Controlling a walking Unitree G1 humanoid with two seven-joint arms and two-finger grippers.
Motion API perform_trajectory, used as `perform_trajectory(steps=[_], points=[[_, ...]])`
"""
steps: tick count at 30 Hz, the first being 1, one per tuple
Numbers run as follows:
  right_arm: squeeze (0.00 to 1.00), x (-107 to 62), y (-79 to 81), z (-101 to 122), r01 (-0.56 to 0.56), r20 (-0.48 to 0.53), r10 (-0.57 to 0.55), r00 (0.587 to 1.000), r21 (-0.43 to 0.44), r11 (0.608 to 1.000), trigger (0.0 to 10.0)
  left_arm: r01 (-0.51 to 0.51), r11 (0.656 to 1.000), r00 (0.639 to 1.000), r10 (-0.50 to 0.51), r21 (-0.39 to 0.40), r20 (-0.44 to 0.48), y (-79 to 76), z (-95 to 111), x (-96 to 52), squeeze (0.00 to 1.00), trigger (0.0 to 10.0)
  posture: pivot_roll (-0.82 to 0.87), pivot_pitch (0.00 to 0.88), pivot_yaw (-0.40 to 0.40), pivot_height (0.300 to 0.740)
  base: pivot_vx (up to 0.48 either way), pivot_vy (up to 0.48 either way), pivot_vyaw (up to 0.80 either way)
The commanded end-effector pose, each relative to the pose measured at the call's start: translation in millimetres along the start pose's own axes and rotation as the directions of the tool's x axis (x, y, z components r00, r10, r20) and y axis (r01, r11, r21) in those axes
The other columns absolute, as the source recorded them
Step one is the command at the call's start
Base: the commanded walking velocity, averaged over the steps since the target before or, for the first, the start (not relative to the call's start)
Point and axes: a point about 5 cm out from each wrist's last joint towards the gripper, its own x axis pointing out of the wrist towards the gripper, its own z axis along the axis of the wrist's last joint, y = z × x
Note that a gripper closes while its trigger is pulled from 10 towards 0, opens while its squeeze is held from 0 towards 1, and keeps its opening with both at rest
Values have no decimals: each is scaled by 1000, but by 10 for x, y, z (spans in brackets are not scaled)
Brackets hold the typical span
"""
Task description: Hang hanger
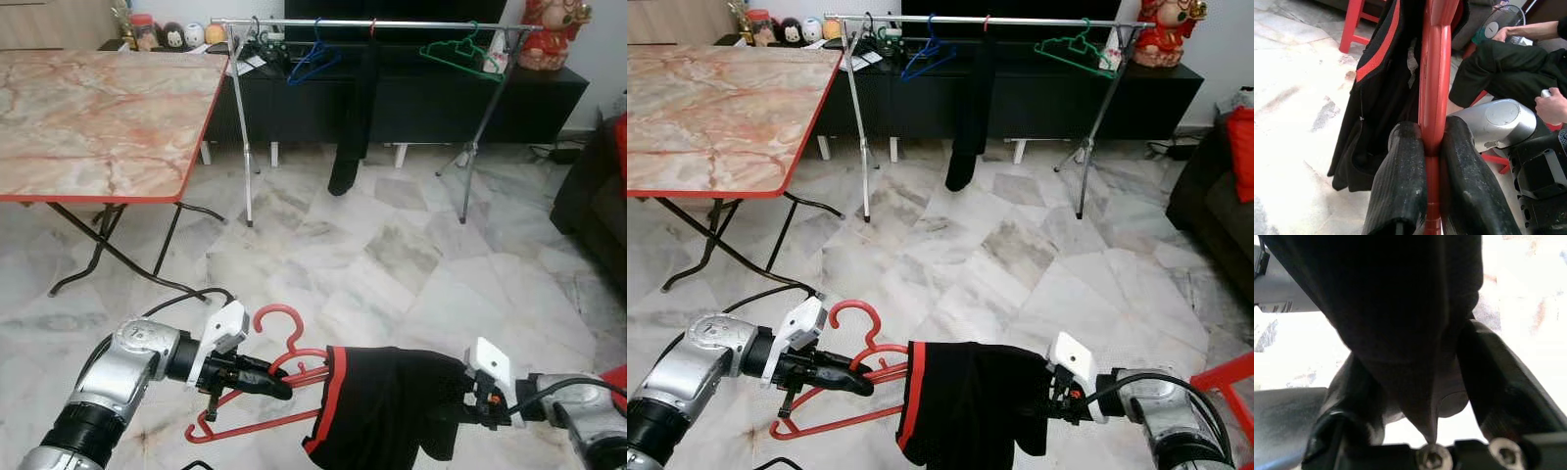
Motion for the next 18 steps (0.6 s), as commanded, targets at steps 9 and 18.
perform_trajectory(steps=[9, 18], points=[[0, 107, 27, 40, -20, 29, 19, 999, 1, 1000, 0, 49, 997, 997, -52, 57, 60, -10, 165, 107, 0, 0, -80, 0, -74, 727, 0, 0, 0], [0, 142, 20, 72, -13, 43, 13, 999, 5, 1000, 0, 44, 997, 997, -48, 61, 62, 6, 184, 112, 0, 0, -81, 0, -75, 727, 0, 0, 0]])
